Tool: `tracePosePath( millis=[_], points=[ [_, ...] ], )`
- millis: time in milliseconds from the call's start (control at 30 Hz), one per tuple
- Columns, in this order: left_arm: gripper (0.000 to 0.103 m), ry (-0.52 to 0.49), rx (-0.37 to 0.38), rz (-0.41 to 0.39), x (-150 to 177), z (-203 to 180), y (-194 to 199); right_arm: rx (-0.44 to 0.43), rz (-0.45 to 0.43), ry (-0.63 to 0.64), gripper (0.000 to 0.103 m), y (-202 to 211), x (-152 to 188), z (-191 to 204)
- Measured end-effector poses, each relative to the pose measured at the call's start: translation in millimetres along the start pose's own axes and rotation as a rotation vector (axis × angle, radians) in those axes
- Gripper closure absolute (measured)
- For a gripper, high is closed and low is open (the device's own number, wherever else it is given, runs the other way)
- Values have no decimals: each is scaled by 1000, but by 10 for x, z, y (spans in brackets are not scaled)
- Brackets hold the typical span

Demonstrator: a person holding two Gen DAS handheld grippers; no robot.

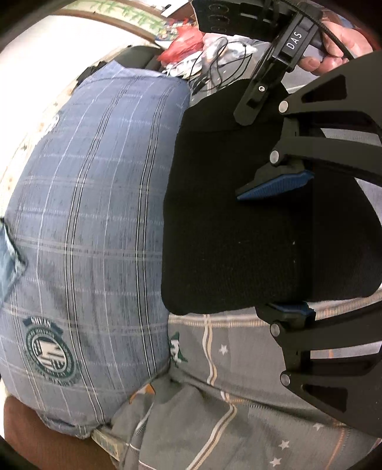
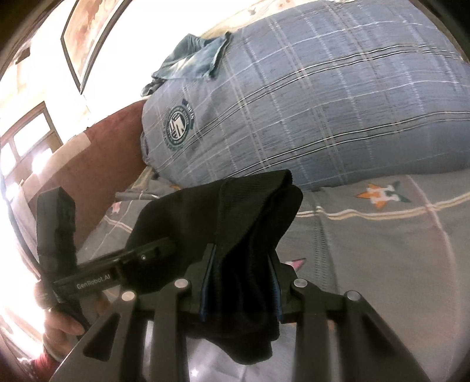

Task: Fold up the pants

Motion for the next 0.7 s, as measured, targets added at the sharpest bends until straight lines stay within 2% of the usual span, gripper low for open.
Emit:
tracePosePath(
  millis=[267, 500, 633, 700],
  points=[
    [45, 39, -33, 16, 6, 355, -82, -20, 48, -16, 71, -405, 43, 162],
    [45, 85, -37, 65, 108, 631, -325, -15, 106, -37, 71, -759, 160, 138],
    [45, 133, -30, 129, 277, 821, -564, 26, 170, -28, 71, -1023, 297, 43],
    [39, 153, -29, 138, 354, 927, -660, 72, 200, -9, 63, -1158, 401, -25]
  ],
)
Point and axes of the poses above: each gripper's, at about its wrist camera, not at the fingertips, and y roughly against the way its jaws point, z to its left, x to its underside, the point moved 5 cm from there along -y, roughly the way its jaws point, and after that the axes turned 7 degrees about x, right-handed, at the moved point
